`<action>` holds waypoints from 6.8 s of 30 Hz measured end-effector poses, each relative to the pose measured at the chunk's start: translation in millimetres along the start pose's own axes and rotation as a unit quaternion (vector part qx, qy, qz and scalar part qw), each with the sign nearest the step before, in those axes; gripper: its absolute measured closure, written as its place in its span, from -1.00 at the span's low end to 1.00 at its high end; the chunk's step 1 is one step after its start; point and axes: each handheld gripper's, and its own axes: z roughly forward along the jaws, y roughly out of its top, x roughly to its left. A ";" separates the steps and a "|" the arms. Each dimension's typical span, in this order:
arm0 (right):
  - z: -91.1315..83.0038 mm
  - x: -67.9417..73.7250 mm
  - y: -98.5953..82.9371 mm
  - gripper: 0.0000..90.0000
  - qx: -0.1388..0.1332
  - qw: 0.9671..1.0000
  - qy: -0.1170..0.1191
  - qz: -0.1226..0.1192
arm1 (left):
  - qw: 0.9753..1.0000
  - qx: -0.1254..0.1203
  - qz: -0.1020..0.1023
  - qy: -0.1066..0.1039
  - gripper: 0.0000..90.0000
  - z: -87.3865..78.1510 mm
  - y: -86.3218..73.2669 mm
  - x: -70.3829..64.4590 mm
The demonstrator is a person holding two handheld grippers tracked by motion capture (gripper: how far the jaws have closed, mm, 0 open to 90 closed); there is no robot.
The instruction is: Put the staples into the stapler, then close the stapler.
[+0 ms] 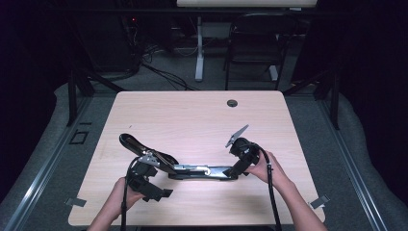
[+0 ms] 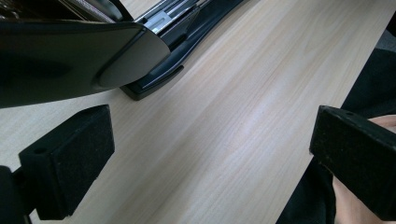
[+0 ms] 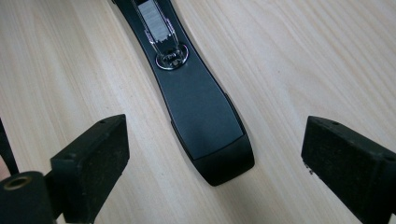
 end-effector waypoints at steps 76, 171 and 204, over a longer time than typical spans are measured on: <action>-8.6 32.7 24.9 0.92 -0.121 0.987 -0.103 0.016 | 0.930 -0.295 -0.164 0.148 0.94 -79.6 -27.5 49.5; -21.8 97.1 98.8 1.00 -0.235 0.968 -0.072 -0.050 | 0.956 -0.268 -0.048 0.108 1.00 -28.6 16.9 5.4; -21.9 57.6 25.2 1.00 -0.218 0.972 -0.089 -0.009 | 0.959 -0.227 -0.114 0.123 -0.34 -35.7 7.0 31.7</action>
